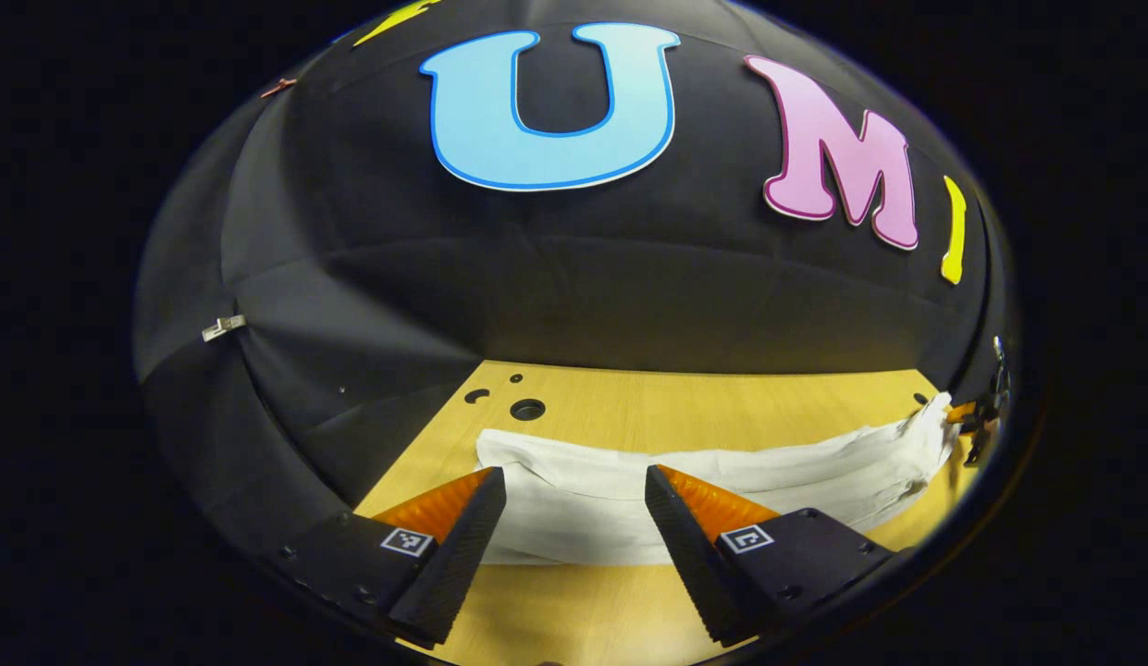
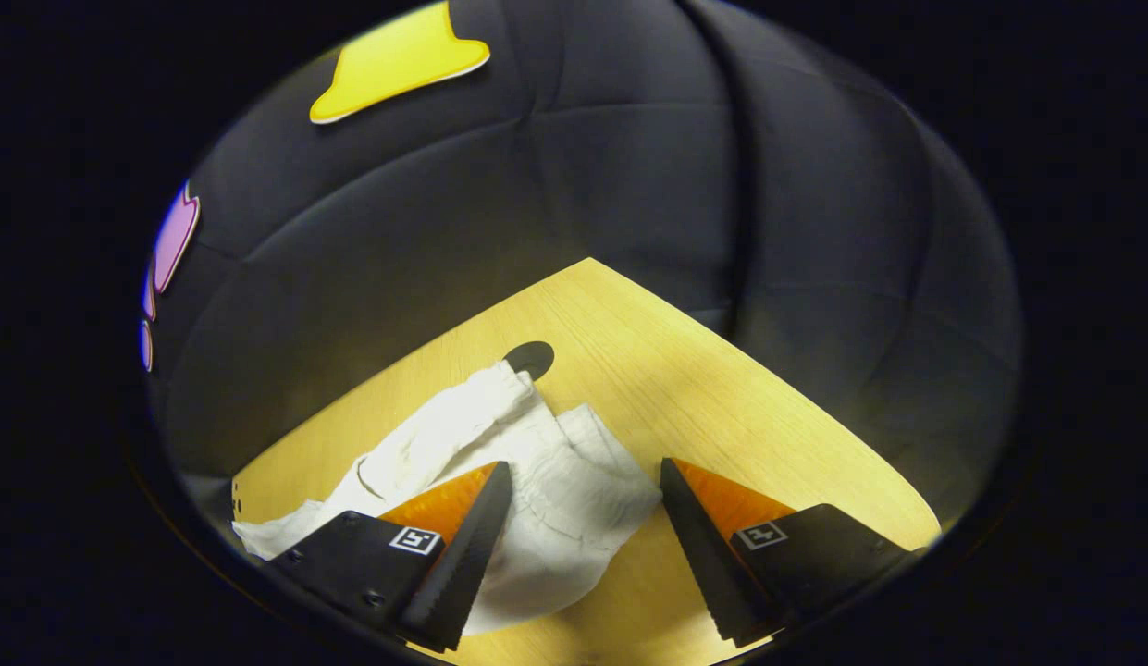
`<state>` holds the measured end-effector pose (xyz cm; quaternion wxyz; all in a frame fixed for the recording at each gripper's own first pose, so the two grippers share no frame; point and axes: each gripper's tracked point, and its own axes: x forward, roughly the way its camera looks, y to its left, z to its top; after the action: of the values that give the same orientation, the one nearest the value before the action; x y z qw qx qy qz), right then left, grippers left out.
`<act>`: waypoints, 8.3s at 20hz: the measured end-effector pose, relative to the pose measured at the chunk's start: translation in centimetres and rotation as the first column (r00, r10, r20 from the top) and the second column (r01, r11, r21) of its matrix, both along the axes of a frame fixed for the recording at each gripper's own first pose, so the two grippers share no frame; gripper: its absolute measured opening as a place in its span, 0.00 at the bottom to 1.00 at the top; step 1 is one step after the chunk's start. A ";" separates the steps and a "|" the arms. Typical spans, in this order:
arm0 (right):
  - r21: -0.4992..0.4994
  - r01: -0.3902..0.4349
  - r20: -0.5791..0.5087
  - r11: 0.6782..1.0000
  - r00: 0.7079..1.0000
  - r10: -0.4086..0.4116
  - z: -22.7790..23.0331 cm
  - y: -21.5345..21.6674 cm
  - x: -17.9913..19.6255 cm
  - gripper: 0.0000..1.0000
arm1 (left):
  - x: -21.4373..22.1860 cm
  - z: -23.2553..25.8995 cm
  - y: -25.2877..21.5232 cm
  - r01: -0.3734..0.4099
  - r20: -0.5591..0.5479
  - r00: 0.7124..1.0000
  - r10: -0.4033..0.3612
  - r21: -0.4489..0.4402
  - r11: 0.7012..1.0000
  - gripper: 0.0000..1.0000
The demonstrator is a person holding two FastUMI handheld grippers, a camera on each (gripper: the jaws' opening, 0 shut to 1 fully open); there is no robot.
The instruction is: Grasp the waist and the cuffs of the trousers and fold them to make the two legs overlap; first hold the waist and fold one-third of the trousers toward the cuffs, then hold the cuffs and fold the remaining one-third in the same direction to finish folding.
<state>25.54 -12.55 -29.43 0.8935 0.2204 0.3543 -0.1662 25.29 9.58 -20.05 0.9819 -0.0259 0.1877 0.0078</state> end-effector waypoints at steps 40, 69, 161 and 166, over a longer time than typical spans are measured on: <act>-0.468 -0.387 0.179 0.794 0.839 0.514 29.7 15.3 -7.1 0.15 | -9.2 4.0 1.3 0.082 0.053 0.995 -0.083 0.014 0.997 0.96; -0.440 -0.623 0.062 0.647 0.698 0.714 37.8 11.5 -17.7 0.98 | 2.4 -13.1 10.2 -0.320 -0.173 0.939 0.297 -0.131 0.938 0.96; -0.249 -0.358 0.188 0.900 0.894 0.408 41.7 -11.3 -30.4 0.98 | -11.4 2.1 -34.9 0.448 -0.017 0.894 -0.448 0.014 0.894 0.96; -0.232 -0.368 0.217 0.900 0.883 0.417 43.9 -8.6 -31.2 0.98 | -18.9 5.1 -27.5 0.388 0.051 0.919 -0.390 0.047 0.921 0.96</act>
<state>-5.71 -21.15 14.45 0.9638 0.0801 0.2538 0.0173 6.34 -17.92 -14.94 0.9693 0.0291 0.1597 -0.1847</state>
